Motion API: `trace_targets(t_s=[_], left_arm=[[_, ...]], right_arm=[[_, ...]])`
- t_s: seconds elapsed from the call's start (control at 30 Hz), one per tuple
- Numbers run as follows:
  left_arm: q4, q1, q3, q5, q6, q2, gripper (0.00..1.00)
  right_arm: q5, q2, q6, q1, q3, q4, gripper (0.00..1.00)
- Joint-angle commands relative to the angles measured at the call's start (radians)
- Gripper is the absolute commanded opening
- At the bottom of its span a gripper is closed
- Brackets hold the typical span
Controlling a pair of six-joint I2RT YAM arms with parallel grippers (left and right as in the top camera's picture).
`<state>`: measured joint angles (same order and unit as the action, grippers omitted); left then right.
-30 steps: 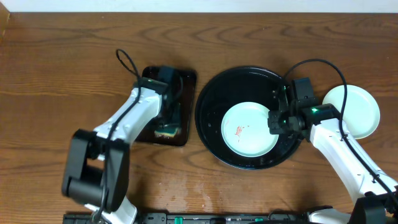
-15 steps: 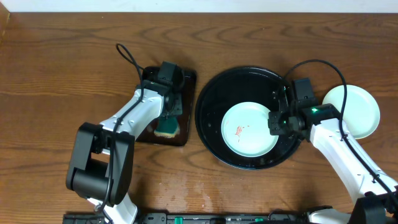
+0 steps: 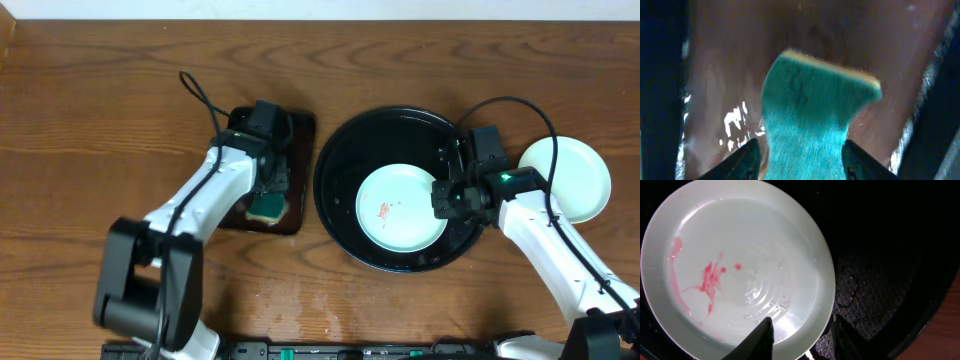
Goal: Clean dirty plates on tray and stack at the side
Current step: 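Grasp the sponge in the small black tray with the left gripper, then move the sponge over to the green plate with the left gripper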
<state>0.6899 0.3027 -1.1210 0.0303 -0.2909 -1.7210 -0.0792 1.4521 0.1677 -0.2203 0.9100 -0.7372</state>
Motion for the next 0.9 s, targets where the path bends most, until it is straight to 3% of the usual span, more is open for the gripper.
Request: trace_targets(t_s=[0.0, 0.13, 0.3, 0.37, 0.47, 0.5, 0.87], left_arm=[[0.048, -0.004, 0.007, -0.039, 0.001, 0.045, 0.55], [0.048, -0.003, 0.028, -0.129, 0.002, 0.026, 0.54], [-0.036, -0.002, 0.105, -0.128, 0.001, -0.023, 0.51], [-0.063, -0.002, 0.13, -0.128, -0.002, -0.043, 0.42], [-0.076, -0.003, 0.141, -0.128, -0.001, -0.058, 0.11], [-0.075, -0.003, 0.14, -0.128, -0.001, -0.056, 0.08], [0.05, -0.003, 0.018, -0.128, 0.003, 0.054, 0.07]], right_arm=[[-0.008, -0.001, -0.016, 0.0, 0.011, 0.0, 0.37], [-0.008, -0.001, -0.016, 0.0, 0.011, 0.001, 0.38], [-0.007, -0.001, -0.016, 0.0, 0.011, 0.003, 0.38], [-0.007, -0.001, -0.016, 0.0, 0.011, 0.003, 0.38], [0.004, -0.001, -0.016, 0.0, 0.011, 0.005, 0.43], [0.004, -0.001, -0.016, 0.0, 0.011, 0.008, 0.44], [0.031, 0.014, -0.011, 0.006, -0.028, 0.101, 0.4]])
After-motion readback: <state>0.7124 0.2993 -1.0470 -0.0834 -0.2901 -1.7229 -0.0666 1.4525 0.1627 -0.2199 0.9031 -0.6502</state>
